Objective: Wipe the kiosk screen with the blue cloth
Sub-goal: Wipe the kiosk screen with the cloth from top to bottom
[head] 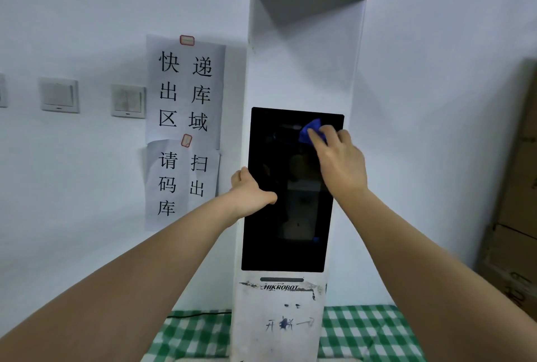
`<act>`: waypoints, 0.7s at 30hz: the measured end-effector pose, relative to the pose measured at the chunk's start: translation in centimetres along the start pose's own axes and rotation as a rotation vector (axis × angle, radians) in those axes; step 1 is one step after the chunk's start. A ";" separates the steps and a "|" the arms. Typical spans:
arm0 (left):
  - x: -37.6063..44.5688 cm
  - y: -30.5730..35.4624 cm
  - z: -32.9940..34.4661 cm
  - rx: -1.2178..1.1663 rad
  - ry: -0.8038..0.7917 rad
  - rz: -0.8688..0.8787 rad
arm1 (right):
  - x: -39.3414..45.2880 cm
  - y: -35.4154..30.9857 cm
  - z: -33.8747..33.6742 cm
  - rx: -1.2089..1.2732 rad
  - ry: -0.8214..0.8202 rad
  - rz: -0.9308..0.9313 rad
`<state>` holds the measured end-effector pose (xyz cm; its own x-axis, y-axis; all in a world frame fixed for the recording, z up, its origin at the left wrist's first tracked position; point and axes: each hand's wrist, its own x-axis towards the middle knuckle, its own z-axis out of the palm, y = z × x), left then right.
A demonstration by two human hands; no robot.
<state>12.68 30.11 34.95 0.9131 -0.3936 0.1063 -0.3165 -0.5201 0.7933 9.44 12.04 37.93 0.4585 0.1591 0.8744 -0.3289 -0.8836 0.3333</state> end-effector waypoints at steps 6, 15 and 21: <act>0.5 0.1 0.6 -0.013 0.064 -0.009 | -2.4 -1.4 0.8 0.009 -0.054 -0.145; 0.7 0.2 1.0 -0.013 0.049 -0.022 | -1.5 -0.8 0.2 0.080 -0.038 0.083; 0.9 0.4 0.8 0.009 0.050 -0.040 | -3.6 -2.2 0.5 0.040 -0.100 -0.202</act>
<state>13.18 29.00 34.90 0.9367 -0.3339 0.1050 -0.2818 -0.5416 0.7920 8.91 13.18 33.85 0.5923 0.2920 0.7510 -0.1896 -0.8554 0.4821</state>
